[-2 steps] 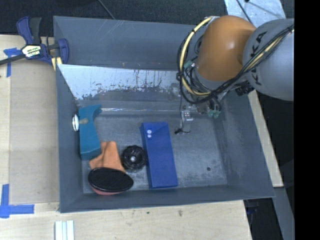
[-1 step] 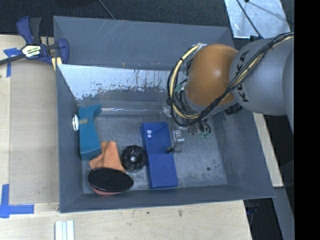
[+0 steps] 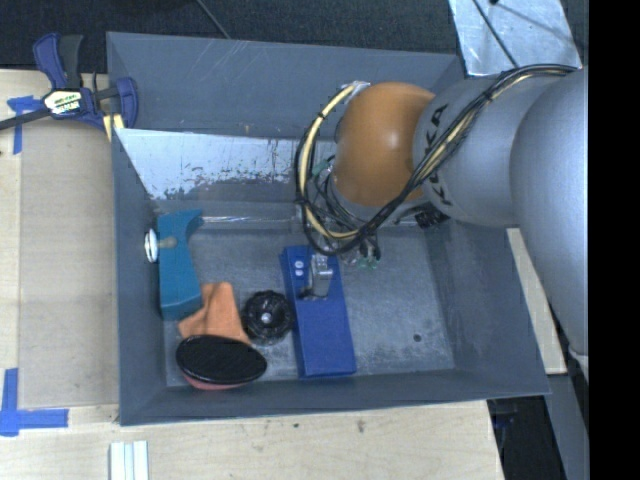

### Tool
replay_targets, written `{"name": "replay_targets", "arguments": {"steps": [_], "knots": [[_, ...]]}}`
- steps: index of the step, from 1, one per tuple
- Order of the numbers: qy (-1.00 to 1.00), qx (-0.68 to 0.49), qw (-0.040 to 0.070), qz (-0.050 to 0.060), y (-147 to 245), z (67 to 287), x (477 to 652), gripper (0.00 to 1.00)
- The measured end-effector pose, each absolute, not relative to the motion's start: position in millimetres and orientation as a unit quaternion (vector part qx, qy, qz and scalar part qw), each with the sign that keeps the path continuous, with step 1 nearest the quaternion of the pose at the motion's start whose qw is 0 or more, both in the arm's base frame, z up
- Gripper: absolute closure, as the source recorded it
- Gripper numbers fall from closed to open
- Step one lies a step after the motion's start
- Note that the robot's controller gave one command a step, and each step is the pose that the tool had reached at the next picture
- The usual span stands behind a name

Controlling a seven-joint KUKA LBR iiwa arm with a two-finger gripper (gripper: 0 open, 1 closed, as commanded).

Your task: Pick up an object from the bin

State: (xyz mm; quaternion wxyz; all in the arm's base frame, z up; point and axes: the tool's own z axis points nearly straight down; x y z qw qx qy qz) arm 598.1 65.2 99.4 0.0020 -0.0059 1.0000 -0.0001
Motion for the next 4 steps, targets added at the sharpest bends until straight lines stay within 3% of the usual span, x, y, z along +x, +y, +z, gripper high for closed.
{"name": "replay_targets", "arguments": {"steps": [1, 2, 3, 4], "knots": [[0.994, -0.106, 0.0, 0.0, 124.9, 79.0, 528.9, 1.0], [0.994, -0.106, 0.002, 0.0, 125.0, 78.5, 529.7, 0.0], [0.994, -0.106, 0.001, 0.0, 124.4, 77.5, 528.8, 1.0], [0.994, -0.106, 0.001, 0.0, 124.5, 77.5, 528.8, 1.0]]}}
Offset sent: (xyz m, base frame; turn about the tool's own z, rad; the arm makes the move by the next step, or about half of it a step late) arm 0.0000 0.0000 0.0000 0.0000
